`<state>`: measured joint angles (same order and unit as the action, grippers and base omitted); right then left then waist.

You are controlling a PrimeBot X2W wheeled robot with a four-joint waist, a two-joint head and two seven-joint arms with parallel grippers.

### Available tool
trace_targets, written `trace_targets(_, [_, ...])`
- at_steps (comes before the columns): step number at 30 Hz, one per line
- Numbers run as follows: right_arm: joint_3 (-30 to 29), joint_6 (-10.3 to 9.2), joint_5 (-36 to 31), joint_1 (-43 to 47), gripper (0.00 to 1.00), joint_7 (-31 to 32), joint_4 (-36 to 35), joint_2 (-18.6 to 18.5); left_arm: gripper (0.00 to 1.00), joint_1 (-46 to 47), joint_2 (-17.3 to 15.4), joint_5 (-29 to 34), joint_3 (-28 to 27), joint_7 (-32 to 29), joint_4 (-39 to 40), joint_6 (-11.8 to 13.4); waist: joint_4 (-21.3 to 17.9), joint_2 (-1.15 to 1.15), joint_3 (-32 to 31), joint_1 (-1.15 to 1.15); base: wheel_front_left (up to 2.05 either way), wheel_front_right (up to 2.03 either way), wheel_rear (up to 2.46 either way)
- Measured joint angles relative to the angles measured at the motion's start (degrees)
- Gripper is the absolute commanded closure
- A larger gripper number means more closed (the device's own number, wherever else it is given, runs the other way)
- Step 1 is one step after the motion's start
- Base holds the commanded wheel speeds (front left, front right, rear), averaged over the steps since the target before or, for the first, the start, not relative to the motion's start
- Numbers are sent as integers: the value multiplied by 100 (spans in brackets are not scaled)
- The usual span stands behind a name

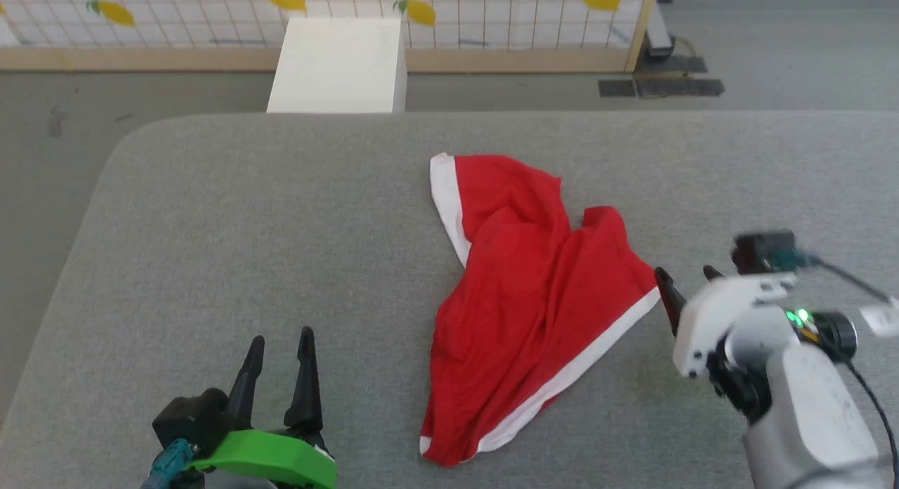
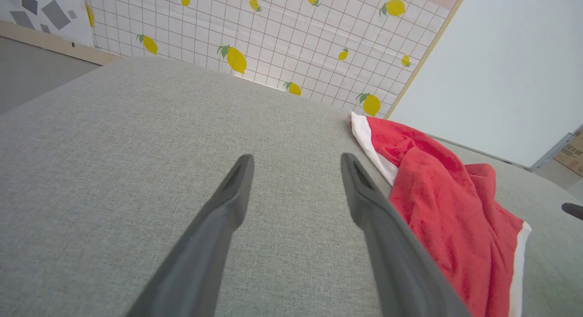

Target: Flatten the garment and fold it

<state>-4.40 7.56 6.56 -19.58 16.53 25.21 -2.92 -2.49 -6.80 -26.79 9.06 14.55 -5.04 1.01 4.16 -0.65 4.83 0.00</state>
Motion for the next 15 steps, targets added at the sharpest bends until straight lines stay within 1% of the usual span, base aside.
trace_targets(3, [15,1,-474,-548,0,907,307,-1,0,27,68,97,-22,12,55,-86,90,0,167,0,0,0,0])
trace_targets(4, [31,1,-608,-685,0,1125,388,-10,0,39,92,112,-19,19,63,-107,124,0,214,0,0,0,0])
trace_targets(5, [90,1,-998,-1076,0,1746,625,-64,0,113,157,169,33,19,46,-202,274,0,388,0,0,0,0])
trace_targets(8, [120,1,-1280,-1213,0,2179,853,-181,0,241,189,268,87,19,-1,-280,430,0,539,0,0,0,0])
trace_targets(10, [120,1,-1337,-1212,0,2415,1007,-222,0,302,223,274,91,19,-23,-305,531,0,621,0,0,0,0])
trace_targets(13, [123,-1,-1315,-1279,0,2647,1032,-256,0,339,269,278,89,20,-90,-346,666,0,735,0,0,0,0])
trace_targets(14, [103,-1,-1173,-1326,100,2721,984,-321,0,340,290,278,77,20,-133,-353,754,0,810,0,0,0,0])
trace_targets(15, [108,-1,-1100,-1323,100,2651,943,-332,0,340,293,277,74,20,-159,-356,763,0,810,0,0,0,0])
